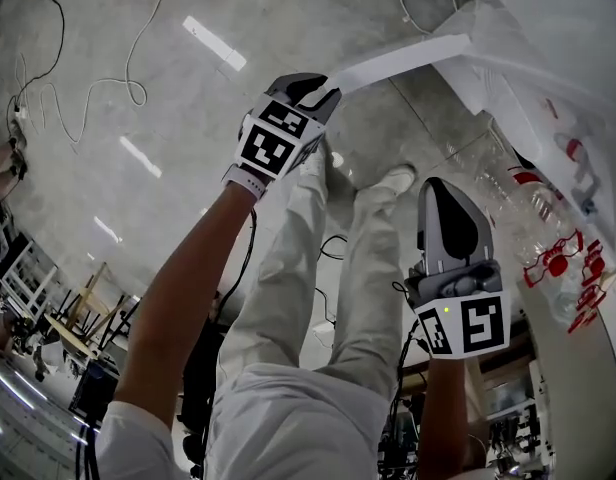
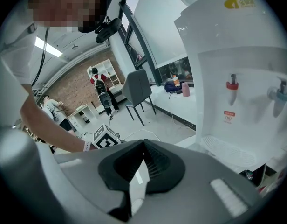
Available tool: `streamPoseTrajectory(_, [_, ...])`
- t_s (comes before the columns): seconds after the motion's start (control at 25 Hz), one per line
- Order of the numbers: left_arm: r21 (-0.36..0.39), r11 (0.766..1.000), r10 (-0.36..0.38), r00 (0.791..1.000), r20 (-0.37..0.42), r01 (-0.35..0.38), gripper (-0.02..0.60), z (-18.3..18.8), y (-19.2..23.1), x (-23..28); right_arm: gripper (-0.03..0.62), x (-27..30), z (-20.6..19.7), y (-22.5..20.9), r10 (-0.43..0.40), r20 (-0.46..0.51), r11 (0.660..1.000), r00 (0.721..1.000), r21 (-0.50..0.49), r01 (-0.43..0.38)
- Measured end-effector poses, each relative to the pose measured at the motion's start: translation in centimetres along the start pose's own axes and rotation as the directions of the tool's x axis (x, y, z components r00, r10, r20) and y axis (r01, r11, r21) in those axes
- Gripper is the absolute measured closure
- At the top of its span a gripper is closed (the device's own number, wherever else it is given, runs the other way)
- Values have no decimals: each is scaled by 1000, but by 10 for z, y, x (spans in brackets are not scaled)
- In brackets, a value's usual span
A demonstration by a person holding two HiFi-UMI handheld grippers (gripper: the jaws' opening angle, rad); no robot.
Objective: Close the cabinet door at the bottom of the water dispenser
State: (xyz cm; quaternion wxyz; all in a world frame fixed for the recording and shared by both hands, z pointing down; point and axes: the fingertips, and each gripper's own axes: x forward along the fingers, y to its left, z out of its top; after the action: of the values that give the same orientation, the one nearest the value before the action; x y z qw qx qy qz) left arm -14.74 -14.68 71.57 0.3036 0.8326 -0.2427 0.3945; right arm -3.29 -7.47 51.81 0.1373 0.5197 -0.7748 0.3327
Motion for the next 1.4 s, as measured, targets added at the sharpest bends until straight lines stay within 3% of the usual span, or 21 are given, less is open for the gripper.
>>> streamPoseTrajectory(0.36, [30, 999, -30, 998, -57, 31, 485, -24, 17, 29, 583, 4, -13, -2, -6, -13, 1000, 1000, 14, 6])
streamPoseTrajectory(0.72, [-6, 999, -51, 996, -73, 51, 468, -26, 21, 51, 583, 1, -19, -8, -13, -10, 999, 1000, 30, 13])
streamPoseTrajectory(1.4, [-7, 999, -40, 995, -94, 40, 472, -44, -12, 55, 583, -19, -26, -13, -45, 12, 997, 999, 56, 44])
